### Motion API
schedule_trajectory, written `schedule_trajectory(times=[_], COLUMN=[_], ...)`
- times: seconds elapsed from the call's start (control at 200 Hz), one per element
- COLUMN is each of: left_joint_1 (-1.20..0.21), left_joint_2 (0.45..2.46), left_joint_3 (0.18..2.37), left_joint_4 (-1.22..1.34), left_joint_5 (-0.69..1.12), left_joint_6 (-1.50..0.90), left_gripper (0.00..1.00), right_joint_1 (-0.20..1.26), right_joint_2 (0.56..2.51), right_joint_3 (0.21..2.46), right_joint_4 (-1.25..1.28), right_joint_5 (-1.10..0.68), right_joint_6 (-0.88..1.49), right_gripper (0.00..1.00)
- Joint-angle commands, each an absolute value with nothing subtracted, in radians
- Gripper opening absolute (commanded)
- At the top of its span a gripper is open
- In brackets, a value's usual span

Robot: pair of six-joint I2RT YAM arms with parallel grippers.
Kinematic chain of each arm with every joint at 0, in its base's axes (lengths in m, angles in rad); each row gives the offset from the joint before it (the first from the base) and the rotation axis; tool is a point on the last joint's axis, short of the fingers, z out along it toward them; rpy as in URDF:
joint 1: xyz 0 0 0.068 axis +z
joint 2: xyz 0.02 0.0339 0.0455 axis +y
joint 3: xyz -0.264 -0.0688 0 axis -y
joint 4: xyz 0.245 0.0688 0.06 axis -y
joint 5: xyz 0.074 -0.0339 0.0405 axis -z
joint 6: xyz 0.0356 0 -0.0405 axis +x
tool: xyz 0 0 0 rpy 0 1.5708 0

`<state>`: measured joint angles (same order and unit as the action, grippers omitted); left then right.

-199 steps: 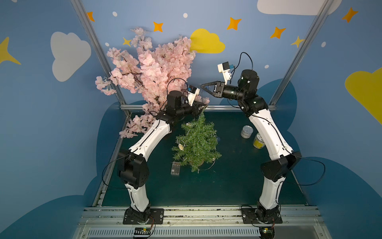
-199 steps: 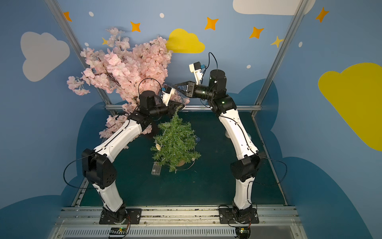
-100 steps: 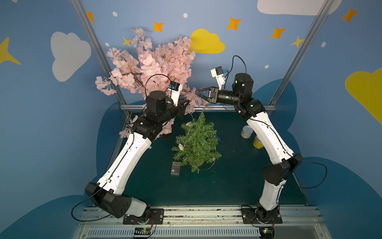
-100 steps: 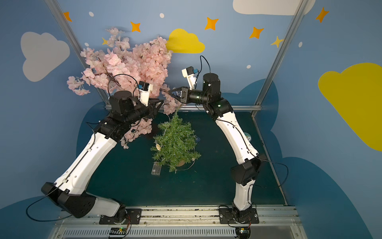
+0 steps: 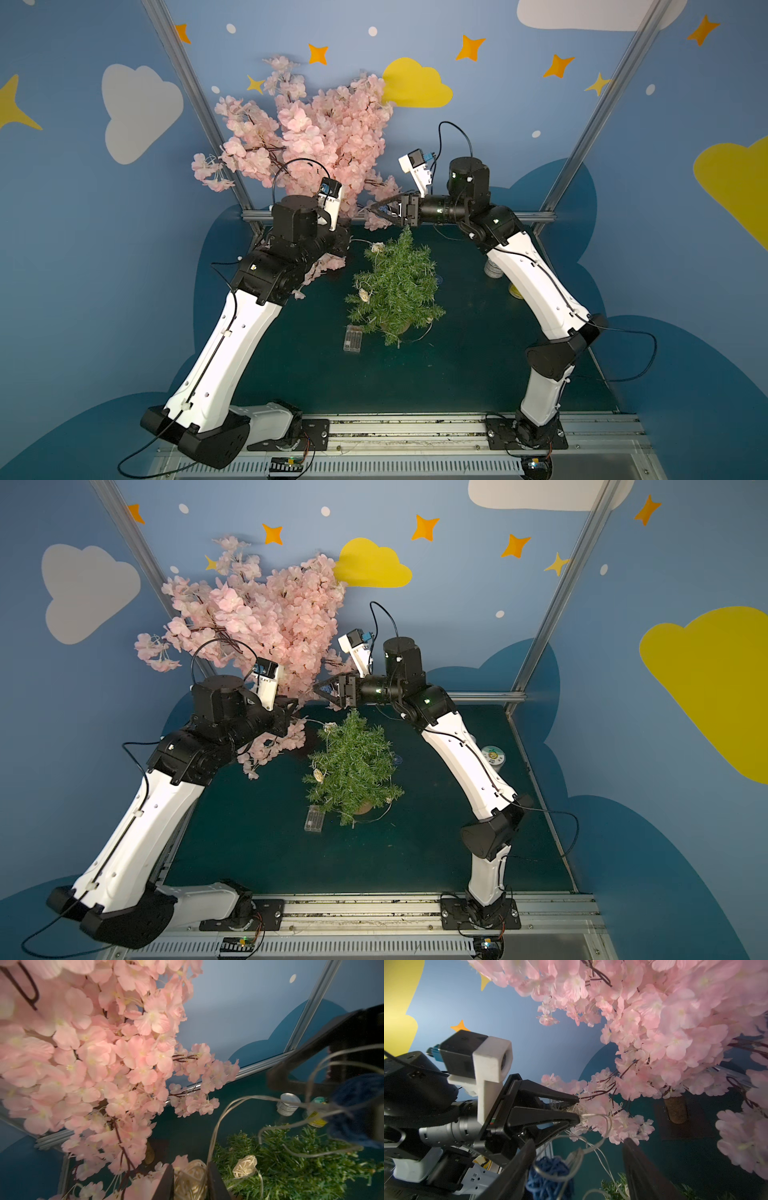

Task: Remove string lights from the small christmas tree
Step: Remove the light string from the Christmas tree.

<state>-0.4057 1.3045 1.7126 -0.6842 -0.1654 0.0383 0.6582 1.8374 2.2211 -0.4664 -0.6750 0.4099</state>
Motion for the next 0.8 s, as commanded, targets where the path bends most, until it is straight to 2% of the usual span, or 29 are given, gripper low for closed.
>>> schedule_trajectory(times=[0.0, 0.195, 0.361, 0.571, 0.796], left_joint_1=[-0.406, -0.395, -0.365, -0.313, -0.307], left_joint_2=[1.349, 1.440, 1.496, 1.383, 1.324], left_joint_3=[1.749, 1.778, 1.778, 1.739, 1.802], left_joint_4=[-0.742, -0.703, -0.716, -0.737, -0.890], left_joint_5=[-0.220, -0.232, -0.313, -0.328, -0.363], left_joint_6=[0.082, 0.075, 0.039, 0.003, -0.004], left_gripper=[0.23, 0.22, 0.16, 0.16, 0.16], right_joint_1=[0.657, 0.651, 0.624, 0.606, 0.611], right_joint_2=[1.769, 1.727, 1.660, 1.599, 1.571], right_joint_3=[2.211, 2.200, 2.132, 2.042, 1.973], right_joint_4=[-0.489, -0.525, -0.513, -0.500, -0.478], right_joint_5=[-0.639, -0.619, -0.609, -0.613, -0.620], right_joint_6=[0.371, 0.346, 0.341, 0.335, 0.341], right_gripper=[0.69, 0.72, 0.73, 0.74, 0.74])
